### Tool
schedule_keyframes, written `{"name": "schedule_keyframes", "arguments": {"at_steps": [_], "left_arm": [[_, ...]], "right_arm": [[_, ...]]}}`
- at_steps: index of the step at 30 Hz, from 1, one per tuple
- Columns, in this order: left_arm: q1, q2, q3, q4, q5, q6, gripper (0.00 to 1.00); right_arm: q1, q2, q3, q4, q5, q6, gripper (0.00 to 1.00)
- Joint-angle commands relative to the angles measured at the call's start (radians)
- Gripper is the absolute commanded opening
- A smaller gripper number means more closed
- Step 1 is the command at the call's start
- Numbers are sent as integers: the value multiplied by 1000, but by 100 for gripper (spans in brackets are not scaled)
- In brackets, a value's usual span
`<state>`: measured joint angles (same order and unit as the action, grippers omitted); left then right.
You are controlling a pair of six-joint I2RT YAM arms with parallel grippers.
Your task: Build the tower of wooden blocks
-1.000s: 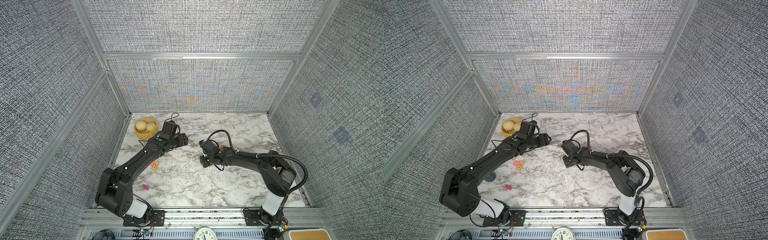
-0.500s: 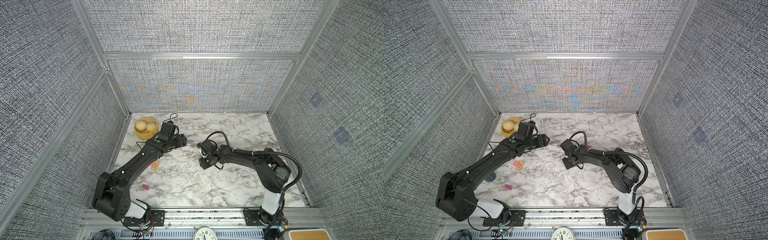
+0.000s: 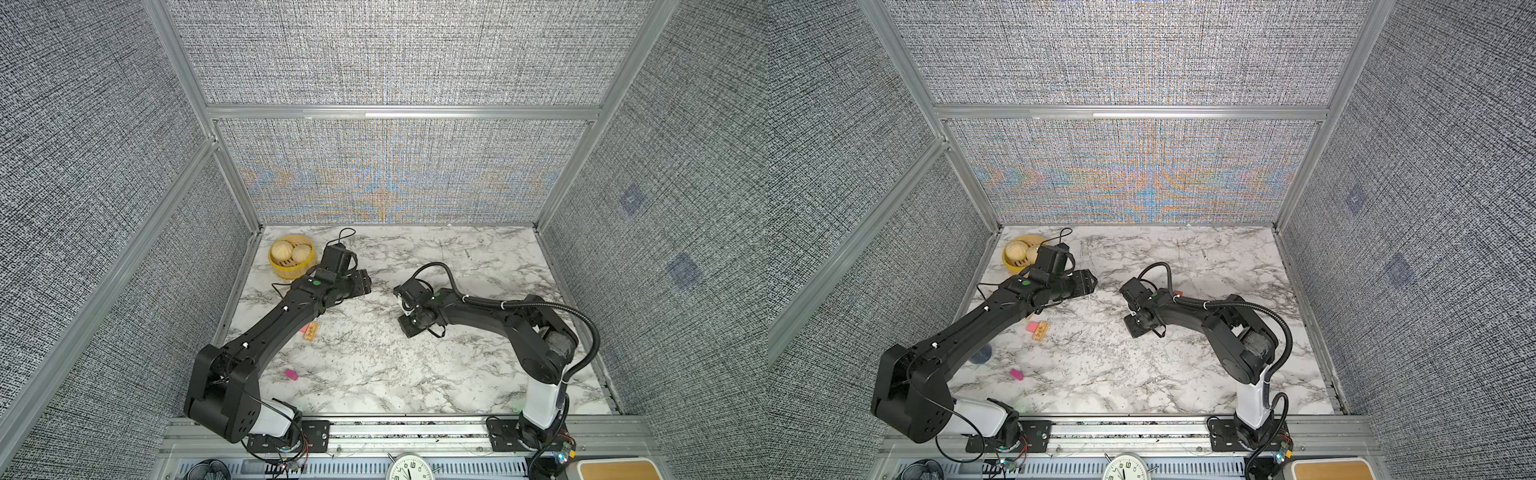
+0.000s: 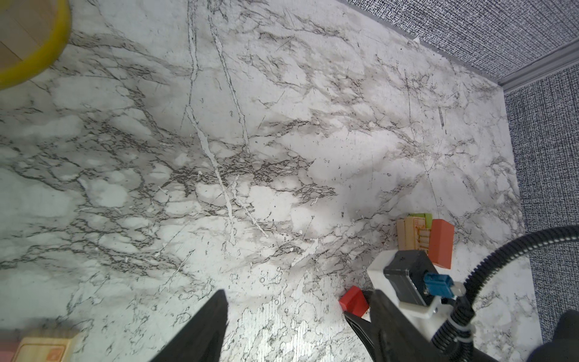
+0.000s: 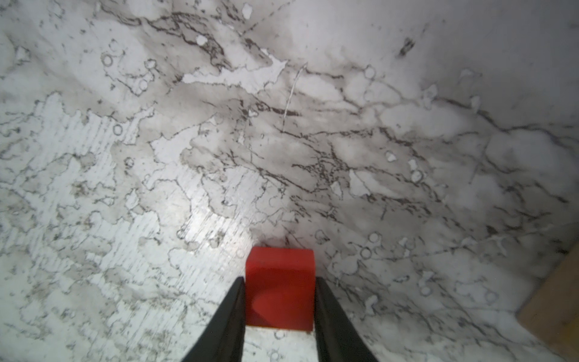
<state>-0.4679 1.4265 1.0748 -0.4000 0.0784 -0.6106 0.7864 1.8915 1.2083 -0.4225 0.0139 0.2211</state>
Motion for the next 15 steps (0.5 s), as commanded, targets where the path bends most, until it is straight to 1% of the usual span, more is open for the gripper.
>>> {"name": "schedule_keyframes", "arguments": {"at_steps": [1,5,10,15], "left_arm": [[2,-5,1,-19,-10,-12,73],[1,-5,-2,-20,-9,-13,73],[2,-3,-4,-22,-10,-15,73],[3,1,10,-53,-24,-21,73]], "right_arm": [[5,2,5,-26,18,-8,41],[5,6,8,-28,24,-5,40],[9,8,17,-35,30,-3,32],[12,4,23,-46,35,3,29]]}}
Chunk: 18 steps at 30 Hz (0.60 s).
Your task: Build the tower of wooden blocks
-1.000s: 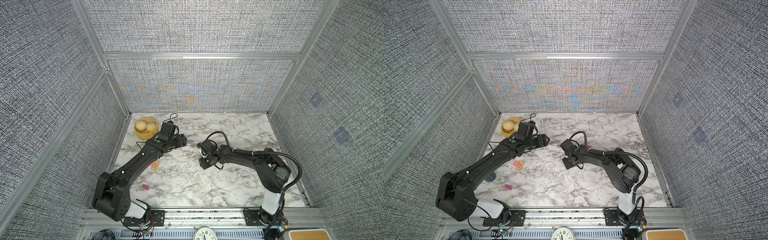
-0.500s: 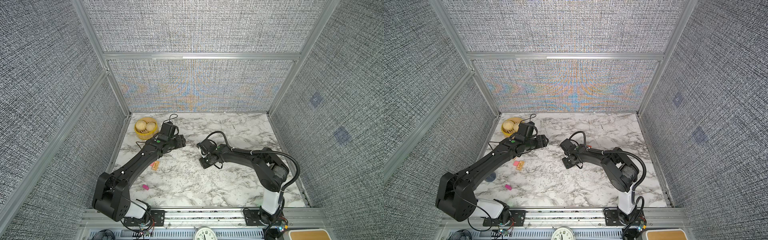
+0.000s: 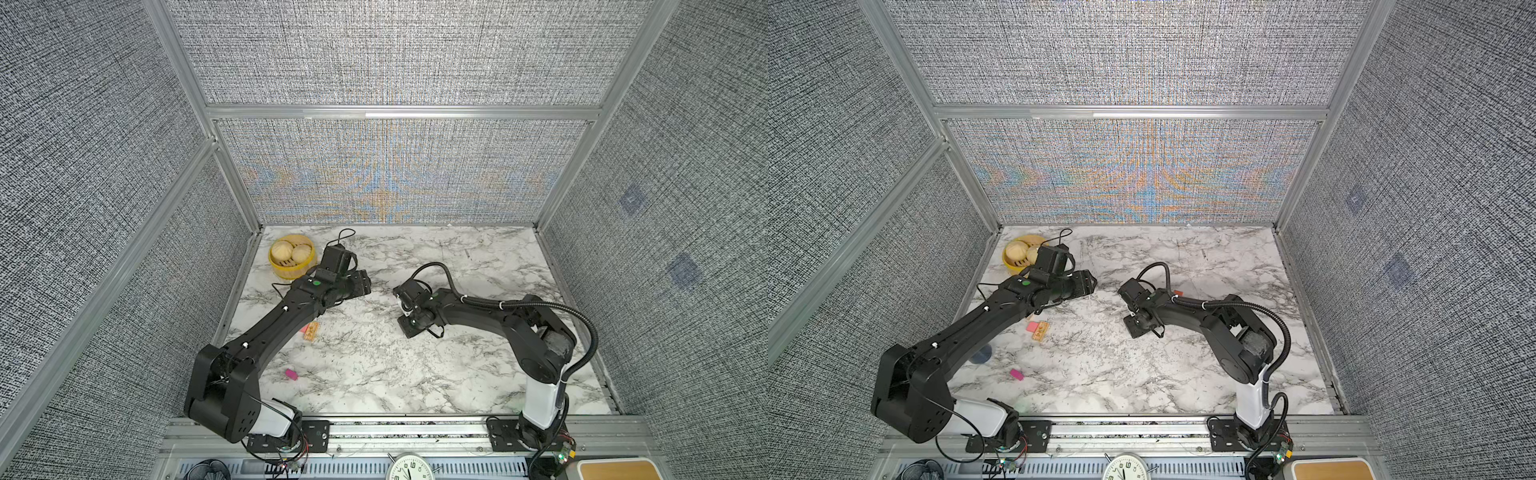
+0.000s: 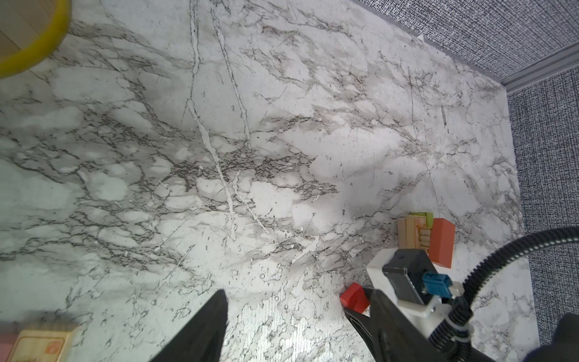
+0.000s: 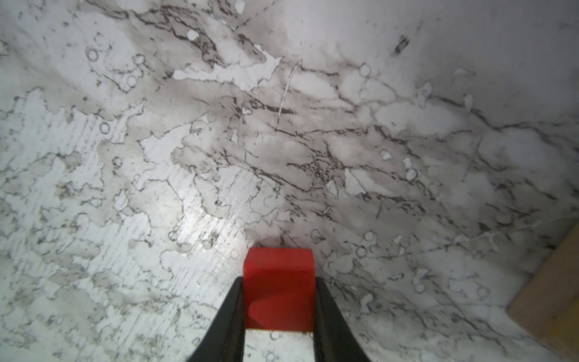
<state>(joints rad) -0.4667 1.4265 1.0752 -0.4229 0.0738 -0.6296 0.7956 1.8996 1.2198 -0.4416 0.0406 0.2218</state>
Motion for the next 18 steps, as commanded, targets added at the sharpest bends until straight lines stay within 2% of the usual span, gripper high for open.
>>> {"name": "schedule_keyframes", "arguments": {"at_steps": [1,11,18], "left_arm": [[2,3,13,-36,-21,-3,73],[2,12,10,-9,3,23,74],[0,72,49,13,39,26,73]], "right_arm": [[2,-7,13,-28,8,4,29],[-20,-73,67,-125,49,74,27],[-87,-150,98,-220,63,101,27]]}}
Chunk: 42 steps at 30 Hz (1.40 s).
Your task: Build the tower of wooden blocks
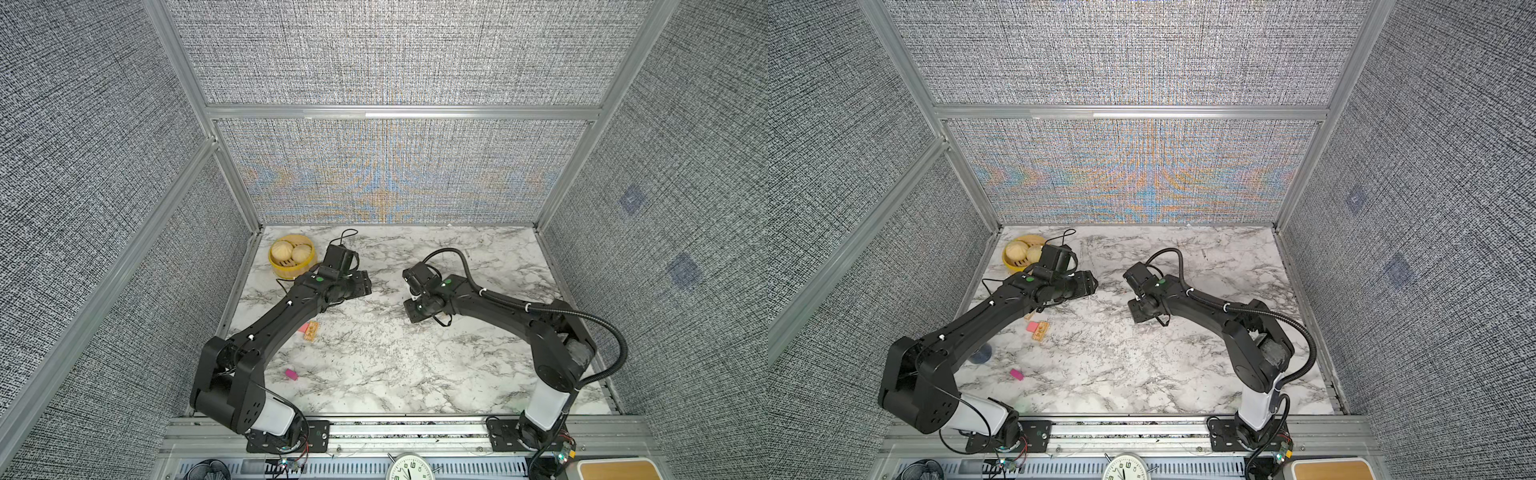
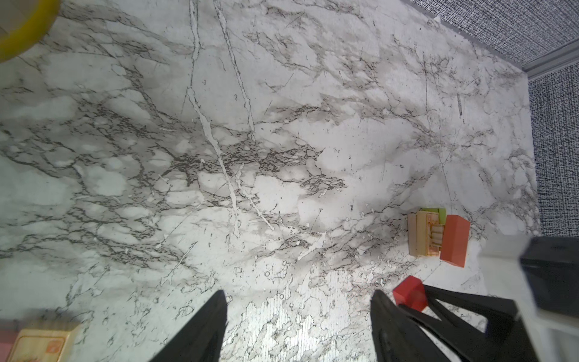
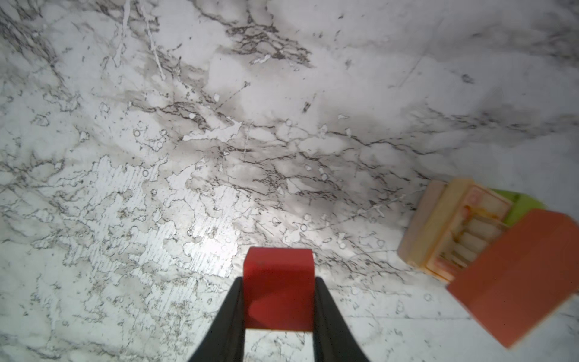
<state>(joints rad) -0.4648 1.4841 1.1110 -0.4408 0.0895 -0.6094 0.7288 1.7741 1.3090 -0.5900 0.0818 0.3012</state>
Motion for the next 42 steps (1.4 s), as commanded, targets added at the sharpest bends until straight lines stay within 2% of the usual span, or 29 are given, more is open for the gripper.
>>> {"name": "schedule_keyframes", "arguments": {"at_steps": [1,9,17,42], "left_arm": [[-2,21,18,35,23,5,73],[-14,116,108,37,40,7,72],[-20,194,172,35,53,12,72],[-20,269,230,30,53,30,72]], "right_arm": [[-33,-35,10,-82,25,23,27],[-141,-104,18,-142,8,3,27],[-211,-96,29,-151,-13,-17,27],[-265,1,56,-136,-34,-48,27]]}}
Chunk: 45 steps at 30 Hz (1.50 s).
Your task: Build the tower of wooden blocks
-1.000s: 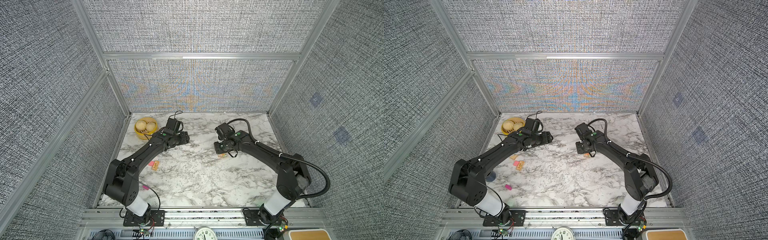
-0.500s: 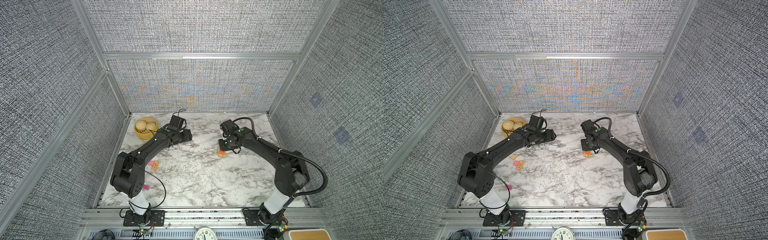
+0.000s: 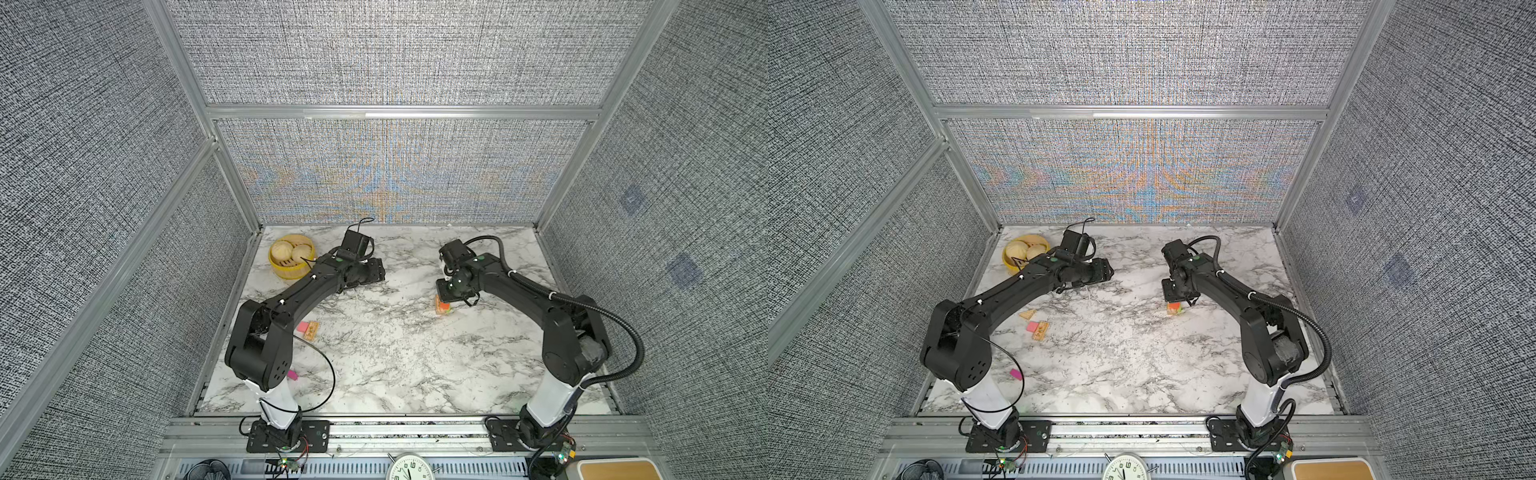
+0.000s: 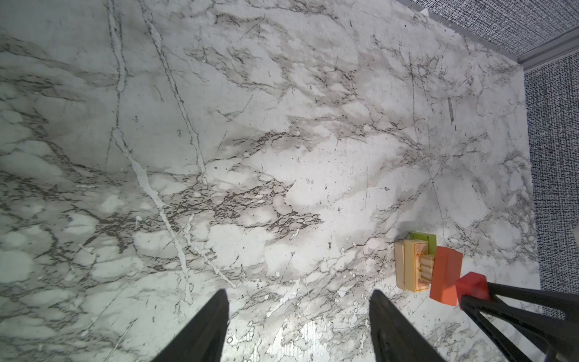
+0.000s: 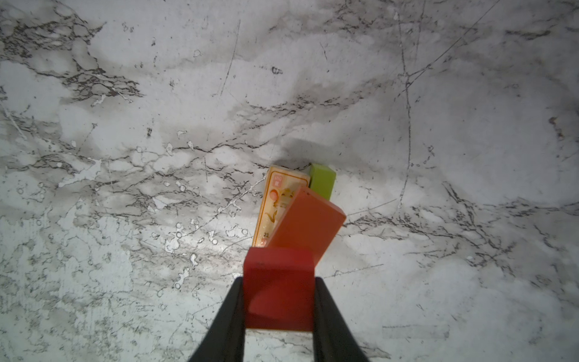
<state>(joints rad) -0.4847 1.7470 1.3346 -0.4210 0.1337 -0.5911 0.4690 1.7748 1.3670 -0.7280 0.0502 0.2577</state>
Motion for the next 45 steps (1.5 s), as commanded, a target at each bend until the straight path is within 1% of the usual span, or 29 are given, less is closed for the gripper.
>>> {"name": "schedule_keyframes", "arguments": {"at_steps": [1,27,34,41,45], "left_arm": [[-1,6,6,10,10,10,72],[0,26,-2,22,23,15,72],[0,39,0,26,31,16,72],[0,36,6,16,29,28,72],[0,32,11,6,21,32,73]], "right_arm": [[-7,1,-4,5,-3,-3,27],[-18,25,-3,36,-13,2,27],[-20,30,-6,41,-12,3,31],[-19,29,-1,36,-10,0,40],[-18,26,-3,35,-5,0,42]]}}
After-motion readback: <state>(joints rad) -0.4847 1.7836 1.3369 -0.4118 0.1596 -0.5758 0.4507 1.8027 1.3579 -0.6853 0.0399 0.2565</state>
